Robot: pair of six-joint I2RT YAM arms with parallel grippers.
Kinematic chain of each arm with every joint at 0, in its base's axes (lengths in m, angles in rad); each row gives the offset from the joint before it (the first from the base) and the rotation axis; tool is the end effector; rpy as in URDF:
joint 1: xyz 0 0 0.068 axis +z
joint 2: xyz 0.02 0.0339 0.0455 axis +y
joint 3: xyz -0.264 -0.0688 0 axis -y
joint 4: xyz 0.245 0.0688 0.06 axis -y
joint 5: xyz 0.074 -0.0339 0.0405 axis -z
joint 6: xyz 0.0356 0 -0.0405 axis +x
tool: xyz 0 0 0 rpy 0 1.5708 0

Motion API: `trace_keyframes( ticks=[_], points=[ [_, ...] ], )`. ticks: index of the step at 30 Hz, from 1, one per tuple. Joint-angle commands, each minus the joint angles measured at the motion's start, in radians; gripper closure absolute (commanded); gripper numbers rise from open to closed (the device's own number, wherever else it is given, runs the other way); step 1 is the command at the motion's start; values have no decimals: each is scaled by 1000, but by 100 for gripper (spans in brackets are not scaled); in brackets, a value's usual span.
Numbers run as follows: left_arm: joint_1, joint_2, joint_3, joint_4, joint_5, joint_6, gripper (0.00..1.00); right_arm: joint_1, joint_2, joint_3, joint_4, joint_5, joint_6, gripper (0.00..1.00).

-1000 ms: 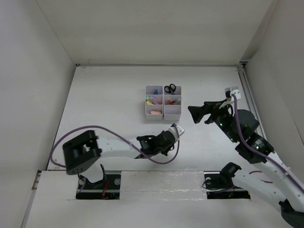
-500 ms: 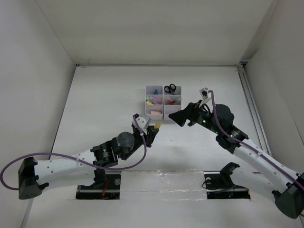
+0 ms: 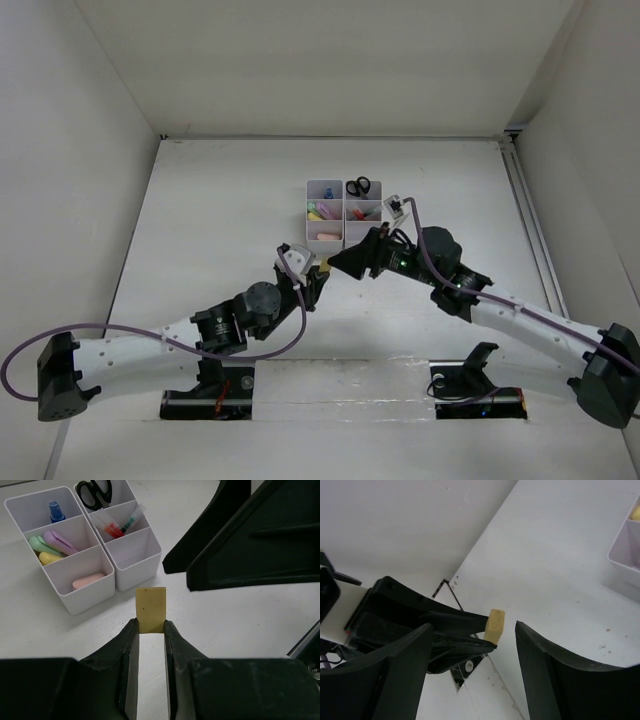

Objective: Sort the stationery into containers
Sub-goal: Pass the stationery from the left arm to the right, then place the stationery into the container

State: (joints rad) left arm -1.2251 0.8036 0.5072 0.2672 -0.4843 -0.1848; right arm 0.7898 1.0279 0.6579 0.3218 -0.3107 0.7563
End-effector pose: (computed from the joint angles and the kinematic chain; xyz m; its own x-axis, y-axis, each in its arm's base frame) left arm 0.0814 -0.1770 0.2863 -0.1337 -0.1086 -0.9851 0.6616 0.7302 -0.1703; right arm 0.1623 0.1792 0.3017 -0.6362 0.2862 -0.7164 -0.6250 0.3533 0.6962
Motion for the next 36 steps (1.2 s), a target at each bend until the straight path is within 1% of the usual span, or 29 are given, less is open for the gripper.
trace_keyframes(
  ticks=[1,8,9,10,12,15,19,21,22,23,24,27,28,30,31,32,33,34,35,36],
  points=[
    [-5,-43,-13,73,-10,13,100,31,20,-1,108,28,6,28],
    [-5,-52,-22,73,-10,13,100,51,64,8,128,62,6,29],
    [-5,-52,-22,73,-1,13,100,51,64,8,128,62,6,31],
    [-5,-52,-22,73,0,13,100,51,76,8,128,62,6,36],
    [-5,-43,-22,73,0,13,100,51,89,8,138,62,6,41],
    [-5,-43,-22,83,0,13,100,60,100,8,164,51,6,55],
    [-5,-43,-22,83,0,13,100,69,144,26,174,41,15,56],
    [-5,-53,-22,83,9,13,100,78,155,26,183,41,15,63],
    [-5,-64,-22,83,9,13,100,78,155,26,183,41,15,75],
    [-5,-64,-22,83,9,13,100,78,155,26,183,41,15,88],
    [-5,-64,-22,83,9,13,100,78,155,35,183,41,15,99],
    [-5,-64,-22,83,0,13,100,78,155,36,174,41,15,100],
    [-5,-51,-22,69,-19,1,78,78,143,36,174,53,6,100],
    [-5,-32,-9,38,-43,-18,43,78,132,36,163,88,-24,100],
    [-5,-14,7,27,-43,-28,24,78,132,36,163,137,-34,100],
    [-5,-1,25,-3,-57,-39,0,78,132,36,149,165,-46,100],
    [-5,25,54,-53,-78,-66,0,69,132,36,135,215,-79,100],
    [-5,37,54,-54,-79,-83,0,69,145,51,135,216,-93,100],
    [-5,49,74,-87,-95,-105,0,46,156,51,125,241,-109,100],
    [-5,61,114,-171,-114,-131,0,36,168,63,125,267,-123,100]
  ],
)
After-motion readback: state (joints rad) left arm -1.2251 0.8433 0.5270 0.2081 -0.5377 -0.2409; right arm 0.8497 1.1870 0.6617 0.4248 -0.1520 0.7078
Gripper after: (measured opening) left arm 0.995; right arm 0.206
